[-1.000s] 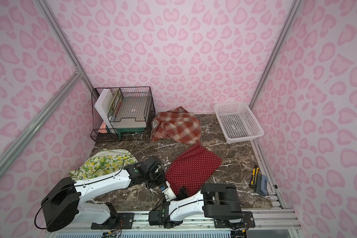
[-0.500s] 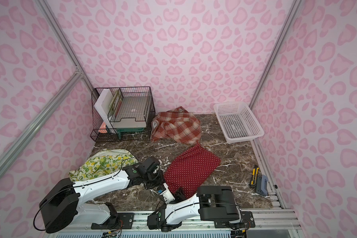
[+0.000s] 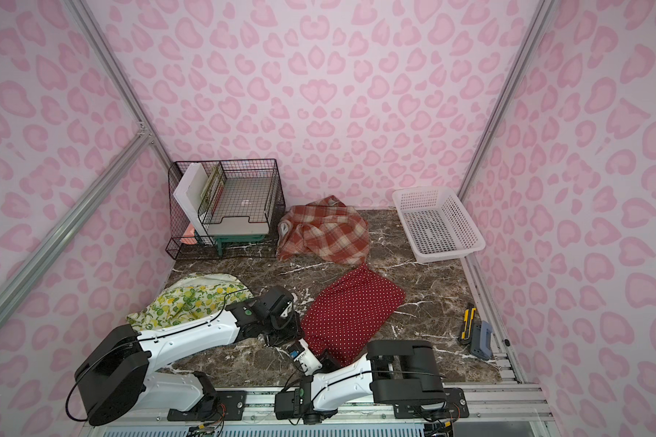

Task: Roll up the skirts
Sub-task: Roll the skirt at the center of the board.

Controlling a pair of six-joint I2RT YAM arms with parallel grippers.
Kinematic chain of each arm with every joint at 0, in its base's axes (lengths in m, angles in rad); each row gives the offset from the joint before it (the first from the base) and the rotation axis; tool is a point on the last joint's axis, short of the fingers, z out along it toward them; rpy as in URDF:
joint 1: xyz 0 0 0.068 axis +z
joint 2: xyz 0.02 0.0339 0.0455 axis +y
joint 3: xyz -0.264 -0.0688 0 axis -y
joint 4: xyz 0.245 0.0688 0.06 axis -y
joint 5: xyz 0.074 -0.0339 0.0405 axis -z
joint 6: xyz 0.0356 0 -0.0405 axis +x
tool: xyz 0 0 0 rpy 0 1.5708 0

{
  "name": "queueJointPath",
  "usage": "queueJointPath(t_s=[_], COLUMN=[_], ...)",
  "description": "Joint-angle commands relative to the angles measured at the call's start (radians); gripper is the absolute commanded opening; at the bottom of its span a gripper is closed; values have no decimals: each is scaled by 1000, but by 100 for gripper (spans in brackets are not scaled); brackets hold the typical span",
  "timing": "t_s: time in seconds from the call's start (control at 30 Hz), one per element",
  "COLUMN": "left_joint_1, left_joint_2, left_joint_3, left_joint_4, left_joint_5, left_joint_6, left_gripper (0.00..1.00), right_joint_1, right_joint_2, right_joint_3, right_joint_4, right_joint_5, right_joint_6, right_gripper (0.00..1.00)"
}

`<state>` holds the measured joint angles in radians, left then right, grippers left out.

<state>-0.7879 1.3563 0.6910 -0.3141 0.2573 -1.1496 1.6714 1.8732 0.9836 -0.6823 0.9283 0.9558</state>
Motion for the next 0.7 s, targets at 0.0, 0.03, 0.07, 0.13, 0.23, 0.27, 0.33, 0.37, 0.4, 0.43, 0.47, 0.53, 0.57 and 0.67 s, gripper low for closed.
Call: queueJointPath(t_s=[0.0, 0.03, 0.07, 0.13, 0.23, 0.27, 0.33, 0.37, 0.4, 0.43, 0.47, 0.53, 0.57, 0.67], left_joint_1=[20, 24, 28, 37, 52, 60, 75, 83, 92, 101, 110, 117, 119, 119], left_joint_2=[-18, -25, -31, -51, -85, -95, -124, -138, -154, -171, -184, -220, -233, -280], left_joint_3=[10, 11, 12, 9, -4, -8, -24, -30, -35, -39, -44, -45, -48, -63], left_joint_4=[-58, -65, -75, -90, -108, -118, -137, -147, -165, -182, -194, -233, -243, -270], left_joint_5=[-18, -20, -21, -27, -40, -44, -54, -62, -72, -78, -84, -107, -115, -125], left_joint_6=[30, 36, 41, 50, 60, 63, 67, 71, 74, 83, 92, 108, 112, 115], left_gripper=[0, 1, 4, 7, 25, 34, 52, 58, 64, 66, 66, 67, 68, 69], right_joint_1=[1, 5, 5, 7, 0, -6, -37, -53, -80, -113, -135, -183, -208, -307], right_joint_2=[-46, -69, -89, -128, -177, -191, -234, -255, -281, -303, -321, -341, -350, -378], right_joint_3=[-31, -44, -53, -69, -95, -102, -132, -148, -169, -189, -200, -201, -203, -227], right_joint_4=[88, 116, 138, 179, 239, 258, 324, 356, 397, 441, 460, 482, 494, 559], right_joint_5=[-109, -141, -170, -235, -326, -353, -441, -480, -545, -610, -641, -711, -752, -929], right_joint_6=[-152, -181, -208, -252, -313, -329, -382, -399, -417, -435, -444, -478, -491, -523], right_gripper=[0, 0, 0, 0, 0, 0, 0, 0, 0, 0, 0, 0, 0, 0])
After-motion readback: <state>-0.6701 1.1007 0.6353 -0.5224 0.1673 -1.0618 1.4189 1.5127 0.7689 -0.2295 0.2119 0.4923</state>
